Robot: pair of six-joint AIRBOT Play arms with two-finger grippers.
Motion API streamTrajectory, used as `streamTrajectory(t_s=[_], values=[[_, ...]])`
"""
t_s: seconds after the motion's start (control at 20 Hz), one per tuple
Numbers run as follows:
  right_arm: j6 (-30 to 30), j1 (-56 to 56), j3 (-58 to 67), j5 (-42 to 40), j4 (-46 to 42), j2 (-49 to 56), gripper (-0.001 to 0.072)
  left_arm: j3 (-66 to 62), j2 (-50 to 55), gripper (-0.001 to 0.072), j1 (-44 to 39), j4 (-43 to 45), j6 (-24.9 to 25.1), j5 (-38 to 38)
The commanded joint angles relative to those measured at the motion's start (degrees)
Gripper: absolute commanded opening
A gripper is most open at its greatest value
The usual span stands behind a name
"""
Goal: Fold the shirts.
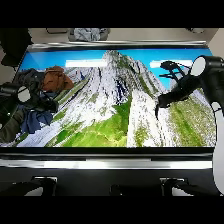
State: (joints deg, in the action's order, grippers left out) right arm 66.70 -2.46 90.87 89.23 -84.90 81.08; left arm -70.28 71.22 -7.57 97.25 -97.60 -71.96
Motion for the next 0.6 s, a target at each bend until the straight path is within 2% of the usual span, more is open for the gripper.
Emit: streamTrajectory(t_s=[0.0, 0.3, 0.45, 0.55], values=[[0.07, -0.07, 0.0, -4.46, 0.07, 0.0, 0.0678, 0.07, 0.46, 0.0588, 0.0, -0.04, 0.0, 4.26], [0.02, -0.04, 0.0, -15.65, 0.0, 0.0, 0.0679, 0.07, 2.82, 0.0587, 0.0, -0.28, -0.02, 10.73], [0.02, -0.04, 0.0, -21.46, 0.02, 0.13, 0.0681, 0.07, 4.48, 0.0585, 0.0, -0.24, 0.0, 21.18], [0.02, -0.07, -0.02, -23.41, 0.02, 0.26, 0.0699, 0.07, 5.66, 0.0498, 0.26, -0.13, -0.02, 30.25]])
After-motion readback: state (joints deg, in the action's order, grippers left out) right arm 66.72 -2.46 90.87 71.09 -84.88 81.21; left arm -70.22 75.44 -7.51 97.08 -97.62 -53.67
